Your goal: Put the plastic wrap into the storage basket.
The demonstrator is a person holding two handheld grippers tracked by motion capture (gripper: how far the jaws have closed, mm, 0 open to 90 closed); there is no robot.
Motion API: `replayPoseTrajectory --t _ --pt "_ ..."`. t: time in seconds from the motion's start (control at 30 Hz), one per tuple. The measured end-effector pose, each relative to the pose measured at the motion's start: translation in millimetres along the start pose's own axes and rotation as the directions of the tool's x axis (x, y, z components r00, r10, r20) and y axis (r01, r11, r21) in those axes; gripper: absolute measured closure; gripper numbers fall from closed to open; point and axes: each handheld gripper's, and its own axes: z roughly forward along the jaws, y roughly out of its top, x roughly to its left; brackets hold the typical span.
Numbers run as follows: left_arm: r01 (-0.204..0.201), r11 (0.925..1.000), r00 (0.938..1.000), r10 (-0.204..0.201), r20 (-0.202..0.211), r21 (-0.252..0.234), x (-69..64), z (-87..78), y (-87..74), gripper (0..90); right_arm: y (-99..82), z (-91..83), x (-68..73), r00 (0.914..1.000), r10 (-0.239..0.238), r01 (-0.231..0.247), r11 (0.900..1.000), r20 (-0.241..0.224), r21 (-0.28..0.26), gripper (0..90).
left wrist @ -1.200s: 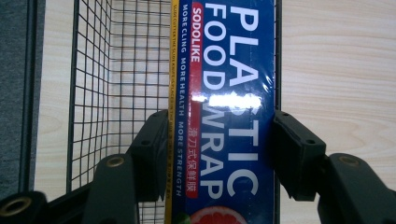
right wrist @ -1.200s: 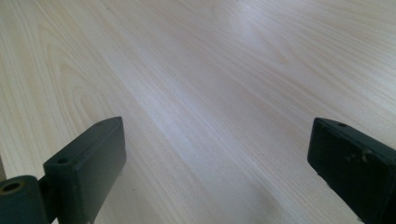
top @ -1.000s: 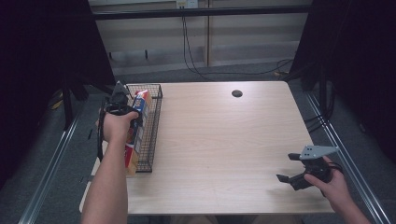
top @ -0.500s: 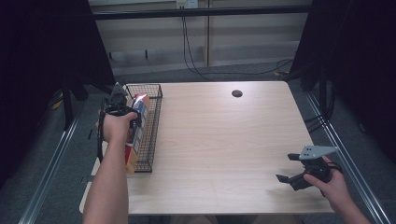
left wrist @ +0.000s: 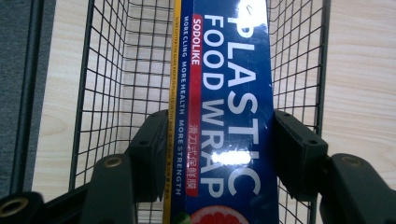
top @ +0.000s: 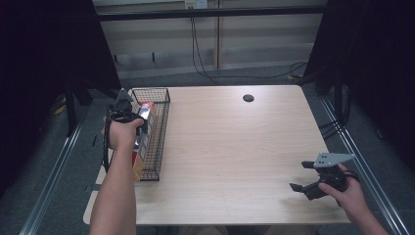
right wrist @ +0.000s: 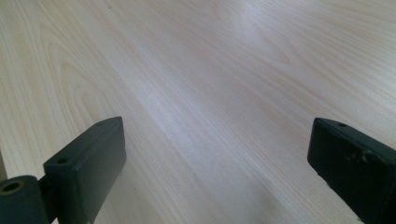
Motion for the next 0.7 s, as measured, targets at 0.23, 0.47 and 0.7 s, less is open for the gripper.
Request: replayPoseTrajectory --t 0.23,0.47,0.7 --pt "0.017 0.9999 0.9998 -0.017 -0.009 0.003 3.6 6.6 -1.9 41.8 0.4 0.0 0.3 1.0 0.003 -0.003 1.0 -0.001 0.0 4.4" --pt "0.002 1.0 0.9998 -0.002 -0.02 -0.004 2.4 6.7 -2.5 41.0 0.9 0.3 0.5 1.0 0.0 0.0 1.0 -0.004 -0.002 4.4" --pt "-0.002 1.0 0.9999 0.002 -0.015 -0.004 -1.6 0.6 -1.4 40.1 1.0 0.8 0.8 1.0 -0.004 0.004 1.0 -0.005 -0.002 4.4"
